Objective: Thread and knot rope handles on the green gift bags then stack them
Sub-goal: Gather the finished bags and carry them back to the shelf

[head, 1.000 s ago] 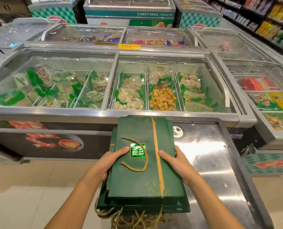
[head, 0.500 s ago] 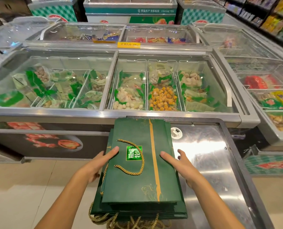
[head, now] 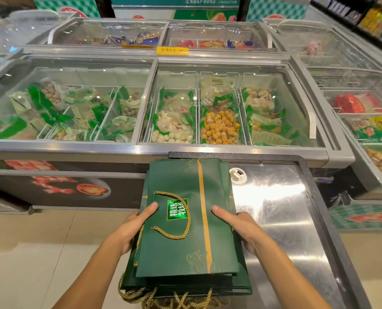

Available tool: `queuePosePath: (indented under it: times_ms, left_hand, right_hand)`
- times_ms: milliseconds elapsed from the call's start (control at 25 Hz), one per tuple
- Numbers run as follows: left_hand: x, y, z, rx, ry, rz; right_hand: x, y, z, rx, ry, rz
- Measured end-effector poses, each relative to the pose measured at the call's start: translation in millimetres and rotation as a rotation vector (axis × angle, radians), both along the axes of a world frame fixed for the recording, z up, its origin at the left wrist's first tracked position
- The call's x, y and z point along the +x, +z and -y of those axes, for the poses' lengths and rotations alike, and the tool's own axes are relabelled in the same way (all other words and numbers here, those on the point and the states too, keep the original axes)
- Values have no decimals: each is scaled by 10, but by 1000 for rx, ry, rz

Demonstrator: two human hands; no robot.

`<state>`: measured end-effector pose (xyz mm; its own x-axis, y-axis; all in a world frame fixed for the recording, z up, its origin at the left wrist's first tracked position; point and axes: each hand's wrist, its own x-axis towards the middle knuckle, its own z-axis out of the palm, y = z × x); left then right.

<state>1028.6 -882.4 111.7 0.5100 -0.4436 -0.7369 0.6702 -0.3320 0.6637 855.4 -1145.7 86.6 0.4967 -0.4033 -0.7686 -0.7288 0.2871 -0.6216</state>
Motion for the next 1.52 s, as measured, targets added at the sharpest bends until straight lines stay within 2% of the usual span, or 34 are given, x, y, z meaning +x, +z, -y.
queuePosePath:
  times_ms: [400, 600, 960, 1120, 1320, 1520]
  left_hand:
    - [-37, 5, 12, -62, 39, -1]
    - [-44, 84, -40, -92, 51, -17]
    - [-70, 438, -477, -137, 61, 53]
    - [-95, 661, -719, -104, 193, 113]
    - [-301, 797, -1245, -87, 423, 136]
    - [-725, 857, -2062, -34, 712, 153]
  right_hand:
    - [39, 124, 93, 111, 73, 2]
    - [10, 330, -61, 173, 44, 160]
    - [117, 749, -421, 141, 19, 279]
    - [417, 929, -537, 123, 118, 328]
    - [873, 1092, -853, 164, 352, 345]
    - [1324, 1154, -1639, 210, 621, 343]
